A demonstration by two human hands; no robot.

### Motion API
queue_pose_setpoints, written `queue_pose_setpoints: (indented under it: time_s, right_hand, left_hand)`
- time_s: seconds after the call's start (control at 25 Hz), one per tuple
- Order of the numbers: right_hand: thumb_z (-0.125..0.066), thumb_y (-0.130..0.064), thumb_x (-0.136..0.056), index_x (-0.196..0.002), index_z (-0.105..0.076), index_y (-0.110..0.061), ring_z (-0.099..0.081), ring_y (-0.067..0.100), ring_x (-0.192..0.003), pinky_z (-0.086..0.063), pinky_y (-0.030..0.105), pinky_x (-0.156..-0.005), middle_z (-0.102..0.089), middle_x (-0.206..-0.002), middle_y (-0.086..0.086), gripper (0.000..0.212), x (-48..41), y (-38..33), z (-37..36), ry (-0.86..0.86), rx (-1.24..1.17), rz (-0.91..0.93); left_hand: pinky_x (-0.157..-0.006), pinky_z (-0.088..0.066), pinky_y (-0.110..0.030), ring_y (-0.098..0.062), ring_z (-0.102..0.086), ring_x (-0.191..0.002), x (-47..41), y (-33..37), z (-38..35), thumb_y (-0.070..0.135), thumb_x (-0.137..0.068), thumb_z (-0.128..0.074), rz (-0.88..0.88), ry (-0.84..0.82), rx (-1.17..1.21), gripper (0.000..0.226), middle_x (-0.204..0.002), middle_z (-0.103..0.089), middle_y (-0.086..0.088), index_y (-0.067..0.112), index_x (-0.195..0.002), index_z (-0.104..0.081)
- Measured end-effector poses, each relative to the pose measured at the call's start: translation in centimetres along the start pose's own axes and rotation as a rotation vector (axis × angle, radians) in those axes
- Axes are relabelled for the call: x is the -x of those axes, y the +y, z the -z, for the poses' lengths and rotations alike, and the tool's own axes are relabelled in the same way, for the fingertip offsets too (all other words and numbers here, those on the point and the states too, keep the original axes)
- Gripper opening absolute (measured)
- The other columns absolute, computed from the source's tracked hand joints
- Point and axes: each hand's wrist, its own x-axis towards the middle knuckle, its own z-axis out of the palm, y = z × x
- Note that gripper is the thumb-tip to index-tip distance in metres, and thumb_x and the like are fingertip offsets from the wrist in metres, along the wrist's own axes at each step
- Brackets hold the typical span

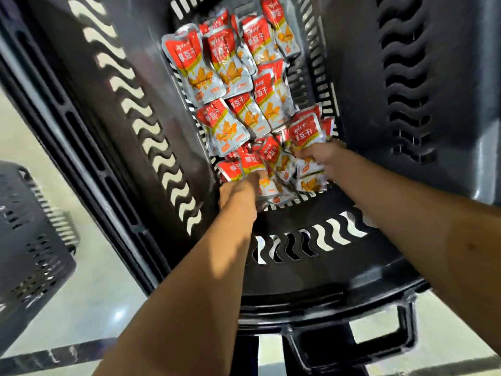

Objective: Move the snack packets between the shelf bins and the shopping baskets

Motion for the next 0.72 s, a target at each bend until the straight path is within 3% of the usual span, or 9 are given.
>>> queue_pose_setpoints:
  time_s: [0.08,0.16,0.24,0.32,0.4,0.48,0.56,0.64,0.72]
  right_hand:
    - [-0.084,-0.007,-0.059,-0.119,-0.057,-0.006,-0.064,0.026,-0.099,-0.052,0.046,-0.086,-0.065,-0.115,0.007,0.066,0.9,-0.1,0.5,0.000,0.002,0.051]
    - [-0.085,-0.007,-0.057,-0.118,-0.058,-0.007,-0.065,0.027,-0.096,-0.054,0.044,-0.083,-0.066,-0.114,0.009,0.067,1.8,-0.3,0.9,0.007,-0.017,0.090]
    - [-0.080,-0.003,-0.067,-0.119,-0.057,-0.007,-0.063,0.021,-0.093,-0.053,0.030,-0.068,-0.065,-0.111,0.004,0.057,4.1,-0.7,1.4,-0.001,-0.047,0.131]
    - [-0.075,-0.002,-0.074,-0.119,-0.056,-0.008,-0.060,0.017,-0.090,-0.044,0.022,-0.054,-0.062,-0.104,0.002,0.049,6.7,-0.9,2.0,-0.030,-0.060,0.176]
    - [-0.073,-0.002,-0.077,-0.114,-0.058,-0.010,-0.059,0.018,-0.093,-0.048,0.025,-0.065,-0.062,-0.104,0.002,0.041,10.1,-0.8,3.2,-0.065,-0.095,0.215]
    - [-0.071,-0.005,-0.079,-0.100,-0.060,-0.015,-0.060,0.020,-0.093,-0.049,0.031,-0.082,-0.063,-0.108,0.003,0.026,14.6,-0.8,5.0,-0.132,-0.096,0.203]
    - [-0.072,-0.006,-0.078,-0.090,-0.059,-0.017,-0.061,0.015,-0.075,-0.048,0.030,-0.077,-0.067,-0.097,0.002,0.021,19.5,-0.6,7.1,-0.142,-0.129,0.200]
    - [-0.074,-0.001,-0.073,-0.085,-0.062,-0.014,-0.064,0.013,-0.061,-0.050,0.033,-0.072,-0.071,-0.077,0.000,0.021,24.8,-0.7,9.2,-0.120,-0.230,0.277]
    - [-0.076,-0.002,-0.070,-0.091,-0.064,-0.009,-0.065,0.018,-0.068,-0.052,0.038,-0.076,-0.070,-0.082,0.006,0.025,31.2,-1.1,11.5,-0.173,-0.267,0.346]
  left_hand:
    - [-0.044,-0.051,-0.028,-0.022,-0.062,-0.065,0.7,-0.2,0.6,0.031,-0.053,-0.086,-0.013,0.002,0.026,0.051,-0.086,-0.066,-0.010,0.011,-0.093,-0.062]
    - [-0.054,-0.052,-0.031,-0.024,-0.061,-0.072,2.1,-0.4,1.3,0.033,-0.059,-0.085,-0.050,0.023,0.027,0.048,-0.087,-0.063,-0.009,0.011,-0.094,-0.061]
    - [-0.077,-0.054,-0.035,-0.025,-0.063,-0.086,2.8,-0.8,2.1,0.042,-0.055,-0.085,-0.107,0.045,-0.052,0.063,-0.098,-0.066,-0.005,0.007,-0.102,-0.064]
    - [-0.089,-0.052,-0.037,-0.026,-0.063,-0.094,4.6,-1.0,3.1,0.047,-0.054,-0.084,-0.173,0.055,-0.087,0.068,-0.103,-0.067,-0.003,0.009,-0.107,-0.065]
    - [-0.089,-0.051,-0.036,-0.025,-0.063,-0.093,7.5,-1.4,4.6,0.044,-0.061,-0.083,-0.220,0.044,-0.072,0.053,-0.098,-0.066,-0.003,0.014,-0.101,-0.066]
    - [-0.077,-0.054,-0.030,-0.019,-0.065,-0.083,11.2,-1.8,7.2,0.035,-0.065,-0.084,-0.304,-0.005,0.002,0.032,-0.092,-0.069,-0.002,0.021,-0.088,-0.067]
    - [-0.069,-0.052,-0.025,-0.012,-0.067,-0.077,15.7,-1.9,10.3,0.026,-0.068,-0.084,-0.410,-0.096,0.071,0.021,-0.086,-0.070,0.004,0.023,-0.081,-0.067]
    - [-0.075,-0.054,-0.028,-0.016,-0.069,-0.079,20.5,-1.9,13.6,0.020,-0.069,-0.083,-0.480,-0.149,0.119,0.018,-0.085,-0.072,0.003,0.022,-0.081,-0.070]
    - [-0.069,-0.056,-0.026,-0.014,-0.070,-0.072,26.5,-1.9,17.1,0.013,-0.071,-0.080,-0.558,-0.187,0.182,0.018,-0.079,-0.073,0.005,0.019,-0.084,-0.070]
